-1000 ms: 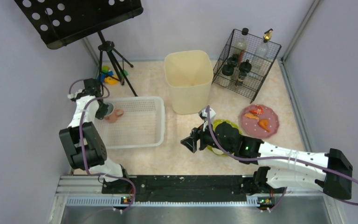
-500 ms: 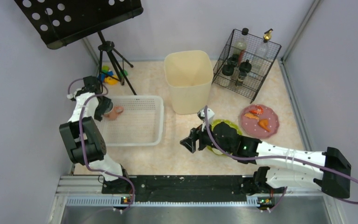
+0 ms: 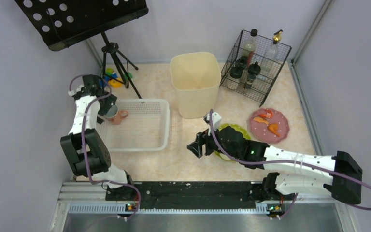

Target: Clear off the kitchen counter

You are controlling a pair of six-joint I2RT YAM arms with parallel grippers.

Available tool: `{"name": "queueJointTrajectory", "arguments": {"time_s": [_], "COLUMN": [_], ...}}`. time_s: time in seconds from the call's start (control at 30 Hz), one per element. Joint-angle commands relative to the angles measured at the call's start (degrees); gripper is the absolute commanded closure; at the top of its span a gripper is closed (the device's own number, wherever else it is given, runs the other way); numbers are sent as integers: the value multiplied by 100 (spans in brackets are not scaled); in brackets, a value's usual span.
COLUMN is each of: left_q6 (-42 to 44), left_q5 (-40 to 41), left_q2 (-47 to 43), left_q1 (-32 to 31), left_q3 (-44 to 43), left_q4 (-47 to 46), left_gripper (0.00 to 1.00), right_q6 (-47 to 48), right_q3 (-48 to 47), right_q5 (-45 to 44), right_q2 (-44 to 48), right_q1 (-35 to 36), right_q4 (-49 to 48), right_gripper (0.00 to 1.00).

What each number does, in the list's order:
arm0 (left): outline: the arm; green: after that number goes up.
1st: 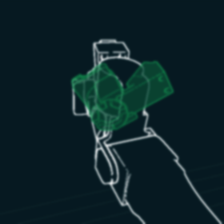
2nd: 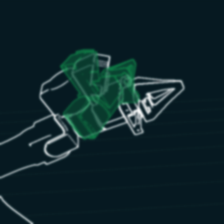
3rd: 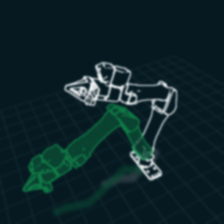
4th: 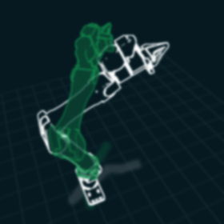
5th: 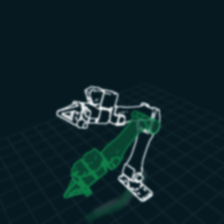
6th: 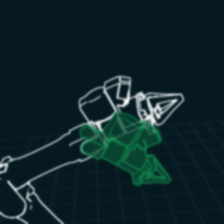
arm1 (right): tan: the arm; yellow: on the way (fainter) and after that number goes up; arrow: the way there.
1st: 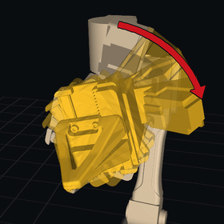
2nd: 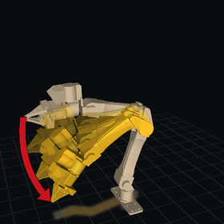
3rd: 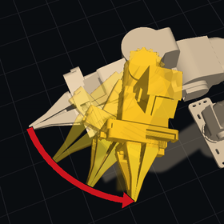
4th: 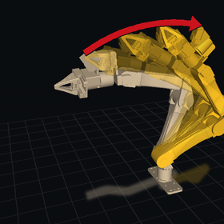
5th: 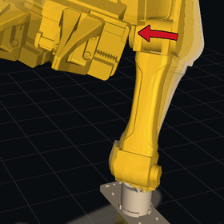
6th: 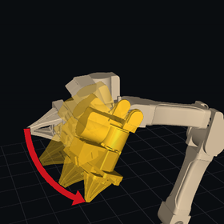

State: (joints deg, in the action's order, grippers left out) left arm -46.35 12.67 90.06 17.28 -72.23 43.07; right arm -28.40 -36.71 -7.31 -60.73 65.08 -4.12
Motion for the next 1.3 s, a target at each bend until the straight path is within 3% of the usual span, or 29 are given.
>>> {"name": "queueJointTrajectory", "arguments": {"time_s": [0.0, 0.3, 0.43, 0.7, 0.97, 1.27], "left_q6": [427, 842, 1116, 1304, 1313, 838], "left_q5": [-287, -1042, -1166, -1783, -1616, -1516], "left_q2": [-788, -1820, -2119, -2451, -2111, -1351], "left_q1": [-137, -580, -1515, -3355, -5263, -6221], "left_q3": [-13, 517, 498, 719, 467, 893], "left_q4": [82, -20, 1, -199, -251, -1310], "left_gripper": [1, 2, 4, 5, 7, 6], "right_q6": [-43, 103, -64, -407, -886, -2025], "right_q3": [-426, -548, -335, -331, -238, -91], "right_q5": [-455, -658, -114, -1216, -1527, -1864], "right_q2": [131, 744, 1219, 2356, 2617, 2710], "right_q1": [11, -479, -1144, -1796, -1979, -2005], "right_q4": [293, 1351, 1661, 3334, 4169, 4868], "right_gripper": [34, 29, 28, 24, 27, 38]}}
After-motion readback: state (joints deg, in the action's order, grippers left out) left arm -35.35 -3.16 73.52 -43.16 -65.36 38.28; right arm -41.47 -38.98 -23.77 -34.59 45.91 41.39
